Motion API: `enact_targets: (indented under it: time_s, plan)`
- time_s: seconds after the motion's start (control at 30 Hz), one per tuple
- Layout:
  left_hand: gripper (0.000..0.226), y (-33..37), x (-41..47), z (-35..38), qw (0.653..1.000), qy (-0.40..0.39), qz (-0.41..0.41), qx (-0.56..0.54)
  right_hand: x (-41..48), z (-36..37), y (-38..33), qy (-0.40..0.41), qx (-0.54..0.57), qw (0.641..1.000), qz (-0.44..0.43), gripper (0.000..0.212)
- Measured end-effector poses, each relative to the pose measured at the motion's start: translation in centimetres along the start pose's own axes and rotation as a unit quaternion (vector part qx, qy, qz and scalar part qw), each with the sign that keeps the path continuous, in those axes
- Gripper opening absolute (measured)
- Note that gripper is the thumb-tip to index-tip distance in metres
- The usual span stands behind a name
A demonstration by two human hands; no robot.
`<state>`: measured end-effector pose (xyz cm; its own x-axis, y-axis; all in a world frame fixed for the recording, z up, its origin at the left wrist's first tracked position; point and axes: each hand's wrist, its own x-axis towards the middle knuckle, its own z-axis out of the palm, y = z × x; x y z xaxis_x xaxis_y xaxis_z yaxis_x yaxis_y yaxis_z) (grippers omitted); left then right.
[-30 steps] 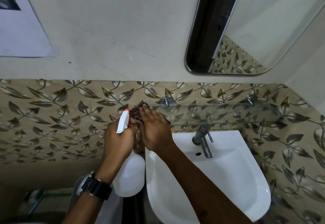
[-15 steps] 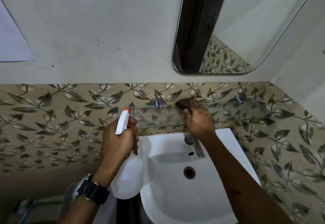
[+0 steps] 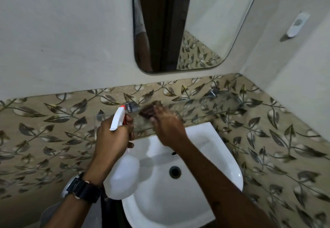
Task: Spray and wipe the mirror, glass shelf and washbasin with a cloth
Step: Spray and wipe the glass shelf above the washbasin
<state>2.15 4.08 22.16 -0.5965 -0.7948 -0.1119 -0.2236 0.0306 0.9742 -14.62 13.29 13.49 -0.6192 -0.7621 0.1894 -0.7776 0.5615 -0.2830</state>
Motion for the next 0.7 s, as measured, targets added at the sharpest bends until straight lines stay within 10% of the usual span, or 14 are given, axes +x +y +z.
enact_targets:
  time_s: [0.23, 0.57, 0.7]
  plan:
    - [0.019, 0.6, 0.8, 3.3, 0.999, -0.032, 0.008, -0.011, 1.5, -4.0, 13.6, 0.037, -0.034, 0.973, 0.226, 0.064]
    - [0.015, 1.2, 1.8, 8.1, 0.996, -0.082, 0.022, -0.001, -0.6, -2.3, 7.2, 0.003, 0.004, 1.0, 0.012, 0.055]
    - [0.019, 0.8, 1.5, 8.3, 0.996, -0.089, 0.027, -0.006, 0.3, -4.9, 14.6, 0.013, -0.007, 0.992, 0.129, 0.055]
